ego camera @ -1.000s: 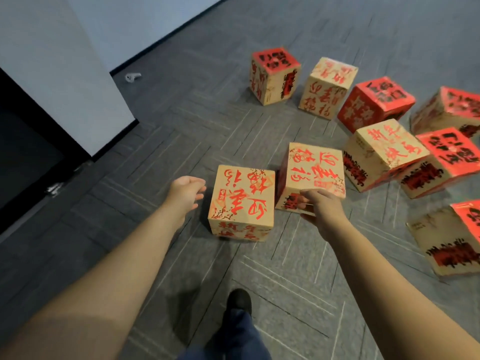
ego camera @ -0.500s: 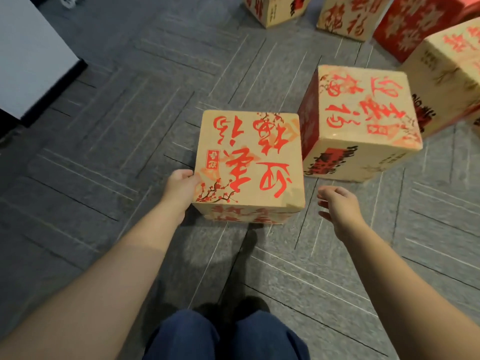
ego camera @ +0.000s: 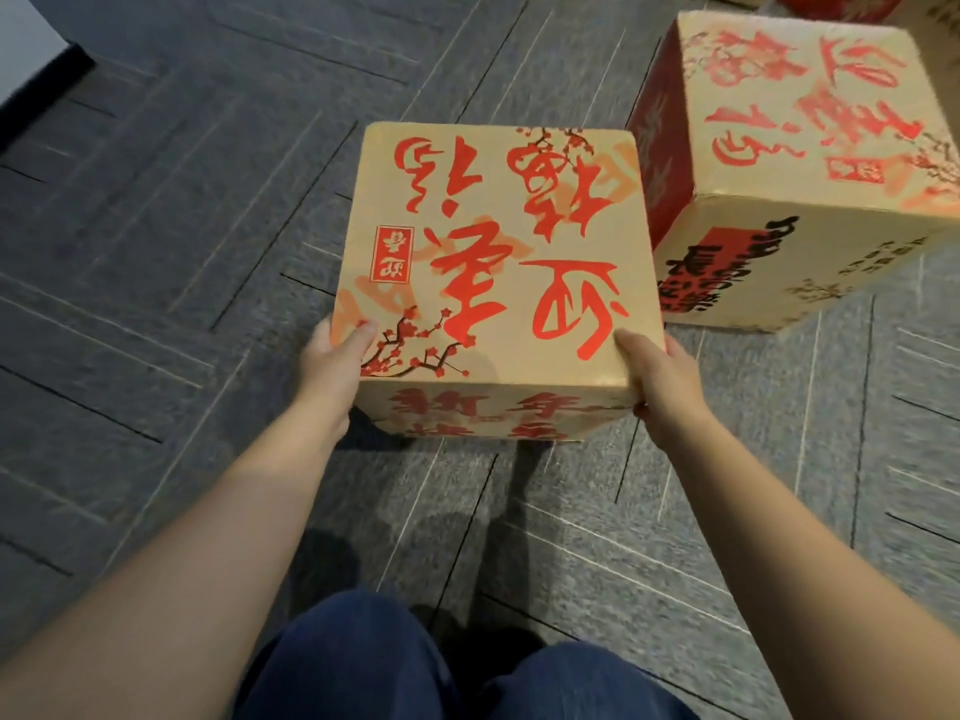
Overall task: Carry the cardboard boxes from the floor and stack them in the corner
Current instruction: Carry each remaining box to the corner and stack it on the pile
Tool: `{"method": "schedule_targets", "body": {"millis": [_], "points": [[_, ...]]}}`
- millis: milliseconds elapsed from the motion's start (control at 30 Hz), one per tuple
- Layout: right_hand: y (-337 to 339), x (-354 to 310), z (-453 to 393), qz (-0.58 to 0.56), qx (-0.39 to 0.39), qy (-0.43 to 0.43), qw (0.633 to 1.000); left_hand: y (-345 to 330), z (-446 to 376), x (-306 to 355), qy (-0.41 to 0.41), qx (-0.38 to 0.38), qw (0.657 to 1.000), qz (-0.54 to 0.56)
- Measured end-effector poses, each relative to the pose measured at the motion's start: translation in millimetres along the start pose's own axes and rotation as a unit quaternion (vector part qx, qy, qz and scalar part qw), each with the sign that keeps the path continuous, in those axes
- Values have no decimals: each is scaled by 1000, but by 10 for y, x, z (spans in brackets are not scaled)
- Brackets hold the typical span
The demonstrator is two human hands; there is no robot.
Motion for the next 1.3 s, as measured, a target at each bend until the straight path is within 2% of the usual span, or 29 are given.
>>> {"method": "schedule_targets", "body": {"millis": [233, 600, 767, 1000, 1300], "points": [[115, -625, 449, -13, 15, -11, 1000, 240, 680, 450, -17, -9, 1000, 6], [682, -3235, 1931, -41, 35, -4, 999, 989, 3003, 2075, -49, -21, 999, 1], [989, -3950, 2608, -61, 61, 29, 996, 1196, 3854, 2478, -89, -61, 994, -14], [1579, -4427, 3452, -90, 123, 69, 986, 1230, 4832, 2708, -139, -125, 981, -47], [2819, -4356, 4555, -115, 266, 90, 953, 512, 5986, 2468, -184, -238, 950, -81]]}}
Point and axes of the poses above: each hand's wrist, its own z-axis away from the middle knuckle, its own y-axis out of the back of the hand, x = y × z, the point moved 5 cm from there along -z, towards the middle knuckle, and after that the axes turned 13 degrees about y, right-handed, at the moved point
